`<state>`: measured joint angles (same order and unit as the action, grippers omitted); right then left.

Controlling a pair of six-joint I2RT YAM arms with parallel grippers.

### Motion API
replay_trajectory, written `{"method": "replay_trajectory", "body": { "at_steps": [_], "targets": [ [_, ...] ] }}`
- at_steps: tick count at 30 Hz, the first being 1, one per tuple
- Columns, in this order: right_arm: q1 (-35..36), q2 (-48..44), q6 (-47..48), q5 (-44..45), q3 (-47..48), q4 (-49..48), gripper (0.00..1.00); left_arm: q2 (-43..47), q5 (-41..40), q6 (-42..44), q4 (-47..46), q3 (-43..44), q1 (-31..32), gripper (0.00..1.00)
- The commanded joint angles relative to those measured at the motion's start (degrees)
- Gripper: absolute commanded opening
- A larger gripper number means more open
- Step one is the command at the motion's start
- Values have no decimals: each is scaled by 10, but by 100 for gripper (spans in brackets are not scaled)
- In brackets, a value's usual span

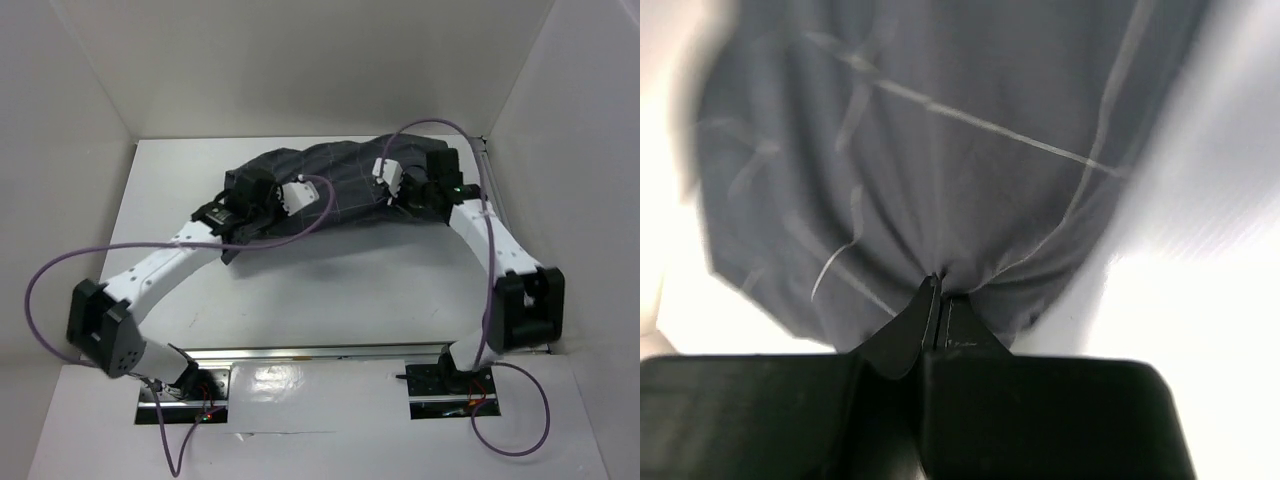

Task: Put the pillow into the pillowcase

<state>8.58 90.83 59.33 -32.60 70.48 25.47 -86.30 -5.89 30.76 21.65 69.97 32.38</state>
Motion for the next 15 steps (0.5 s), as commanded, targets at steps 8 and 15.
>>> {"method": "replay_trajectory", "body": {
  "at_steps": [8, 15],
  "targets": [
    [-6, -403, -105, -111, -133, 24, 0, 218, -3, -165, 88, 62, 41, 0],
    [-6, -323, -239, -111, -83, -27, 0, 214, 0, -189, 91, 113, 41, 0]
  ]
}}
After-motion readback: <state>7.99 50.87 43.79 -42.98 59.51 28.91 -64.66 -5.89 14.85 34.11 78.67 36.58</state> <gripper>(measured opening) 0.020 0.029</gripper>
